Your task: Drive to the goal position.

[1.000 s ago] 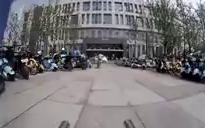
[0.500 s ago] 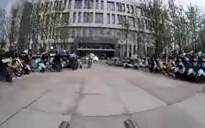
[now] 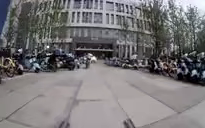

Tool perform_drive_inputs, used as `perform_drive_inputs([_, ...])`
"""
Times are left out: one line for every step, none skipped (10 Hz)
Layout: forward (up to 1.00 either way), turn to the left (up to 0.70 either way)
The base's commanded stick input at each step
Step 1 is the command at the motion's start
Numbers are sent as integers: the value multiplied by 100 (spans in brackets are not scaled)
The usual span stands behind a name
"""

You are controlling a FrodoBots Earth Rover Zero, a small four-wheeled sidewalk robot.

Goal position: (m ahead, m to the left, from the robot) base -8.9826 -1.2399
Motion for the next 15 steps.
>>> perform_drive_inputs([0, -100])
perform_drive_inputs([0, -100])
perform_drive_inputs([0, -100])
perform_drive_inputs([0, -100])
perform_drive_inputs([0, -100])
perform_drive_inputs([0, -100])
perform_drive_inputs([0, -100])
perform_drive_inputs([0, -100])
perform_drive_inputs([0, -100])
perform_drive_inputs([0, -100])
perform_drive_inputs([0, -100])
perform_drive_inputs([0, -100])
perform_drive_inputs([0, -100])
perform_drive_inputs([0, -100])
perform_drive_inputs([0, -100])
